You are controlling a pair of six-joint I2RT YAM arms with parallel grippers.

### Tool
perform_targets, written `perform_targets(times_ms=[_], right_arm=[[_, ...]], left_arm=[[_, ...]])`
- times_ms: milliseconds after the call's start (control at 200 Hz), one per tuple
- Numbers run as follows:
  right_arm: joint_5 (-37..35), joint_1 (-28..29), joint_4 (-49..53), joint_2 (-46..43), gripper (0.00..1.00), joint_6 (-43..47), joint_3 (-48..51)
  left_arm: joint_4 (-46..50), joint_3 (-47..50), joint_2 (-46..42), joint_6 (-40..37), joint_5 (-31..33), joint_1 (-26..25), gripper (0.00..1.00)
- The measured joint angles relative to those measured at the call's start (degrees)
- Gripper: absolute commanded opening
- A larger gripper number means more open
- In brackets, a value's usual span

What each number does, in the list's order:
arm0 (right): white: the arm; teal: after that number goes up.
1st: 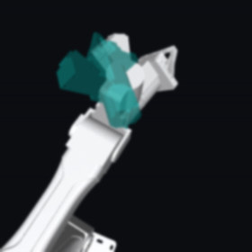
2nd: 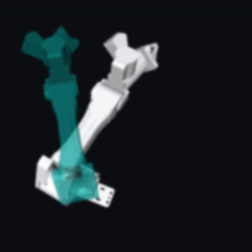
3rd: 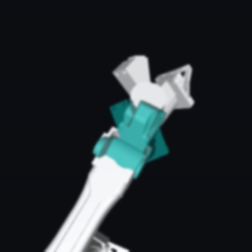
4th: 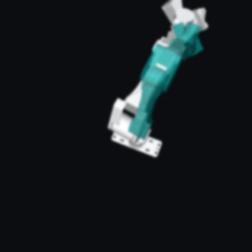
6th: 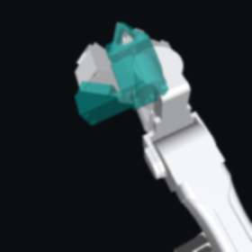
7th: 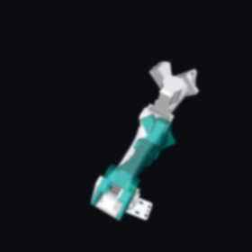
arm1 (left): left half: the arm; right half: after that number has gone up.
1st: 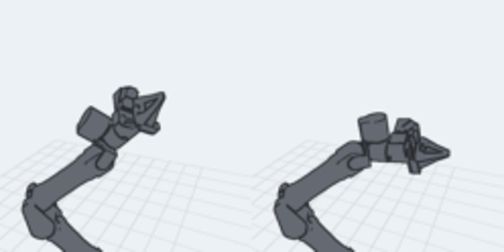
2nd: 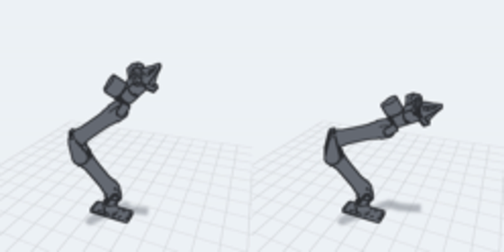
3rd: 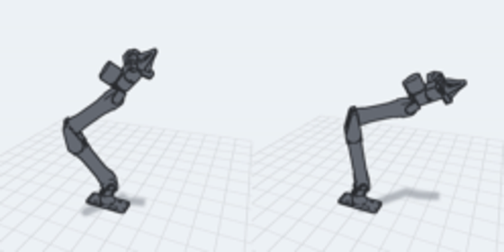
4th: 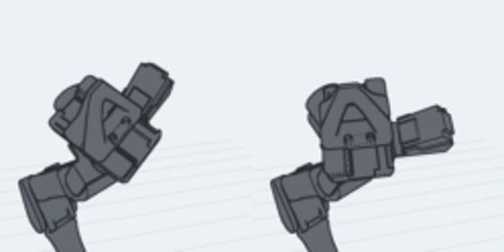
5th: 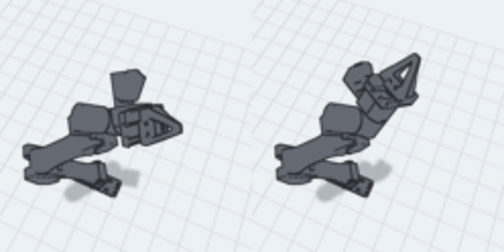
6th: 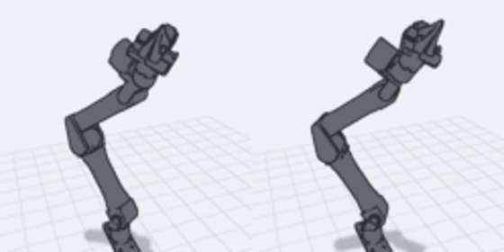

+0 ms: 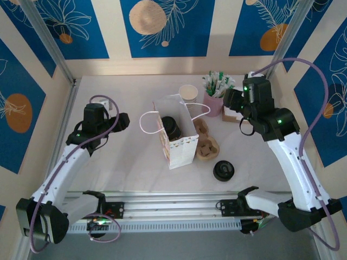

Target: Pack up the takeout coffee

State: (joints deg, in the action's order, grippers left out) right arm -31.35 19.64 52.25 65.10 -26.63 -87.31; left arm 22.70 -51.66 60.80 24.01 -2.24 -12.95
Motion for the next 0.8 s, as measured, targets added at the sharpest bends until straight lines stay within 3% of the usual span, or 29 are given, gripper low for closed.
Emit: perform_targets(times_ms=[235,565,800], right_arm=[[12.0,-10.6,-3.4,3.3,0.66,0.8,1.4],[15.3,-10.6,-7.6,17.1,0.65,8.3,-3.0],[13.7,-7.9,-8.7,25.2,0.58,11.0,-10.2]], left_arm=[[0.0,0.1,0.0,-0.2,0.0,0.0,0.73],[-0.9,0.7,-0.3,-0.2,-0.7,0.0,0.75],[-1.2,1.0,-1.1,-0.2,-1.1,0.0,0.76]])
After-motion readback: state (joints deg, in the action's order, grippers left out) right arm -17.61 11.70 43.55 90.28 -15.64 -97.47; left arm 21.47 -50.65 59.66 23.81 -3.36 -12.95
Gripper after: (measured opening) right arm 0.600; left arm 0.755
